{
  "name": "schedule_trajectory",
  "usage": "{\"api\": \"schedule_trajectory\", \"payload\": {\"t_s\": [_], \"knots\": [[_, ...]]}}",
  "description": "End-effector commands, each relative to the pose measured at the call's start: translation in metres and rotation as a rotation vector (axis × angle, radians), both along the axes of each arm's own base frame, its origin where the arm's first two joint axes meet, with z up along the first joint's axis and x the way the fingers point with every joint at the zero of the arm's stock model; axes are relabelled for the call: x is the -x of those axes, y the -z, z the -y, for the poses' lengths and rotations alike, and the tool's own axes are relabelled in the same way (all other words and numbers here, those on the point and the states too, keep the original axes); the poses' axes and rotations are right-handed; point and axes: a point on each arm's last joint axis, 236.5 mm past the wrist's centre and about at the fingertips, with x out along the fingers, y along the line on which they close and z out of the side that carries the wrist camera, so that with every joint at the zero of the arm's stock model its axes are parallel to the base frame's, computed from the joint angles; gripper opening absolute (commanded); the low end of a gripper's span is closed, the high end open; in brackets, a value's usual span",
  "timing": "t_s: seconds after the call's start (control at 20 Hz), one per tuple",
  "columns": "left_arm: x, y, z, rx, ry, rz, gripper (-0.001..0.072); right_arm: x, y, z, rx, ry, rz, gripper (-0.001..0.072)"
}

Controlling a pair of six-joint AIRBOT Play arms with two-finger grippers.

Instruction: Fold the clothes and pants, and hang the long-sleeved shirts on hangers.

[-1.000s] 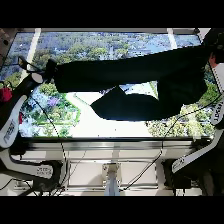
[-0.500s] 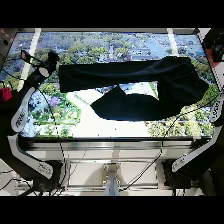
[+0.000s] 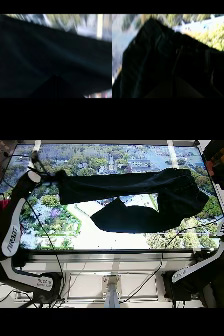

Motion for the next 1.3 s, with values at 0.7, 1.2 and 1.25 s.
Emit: {"api": "schedule_trajectory", "payload": {"t_s": [0.7,1.2,1.25], "knots": [[0.159,0.1,0.119,-0.081,0.778,-0.478,0.0505,0.016,-0.057,-0.078,-0.402,-0.36,0.236,0.044],[0.169,0.126,0.136,-0.024,0.82,-0.528,0.0178,0.02,-0.055,-0.082,-0.411,-0.377,0.22,0.0452],[0.169,0.123,0.138,-0.017,0.818,-0.523,0.0031,0.02,-0.055,-0.082,-0.411,-0.377,0.219,0.0452]]}}
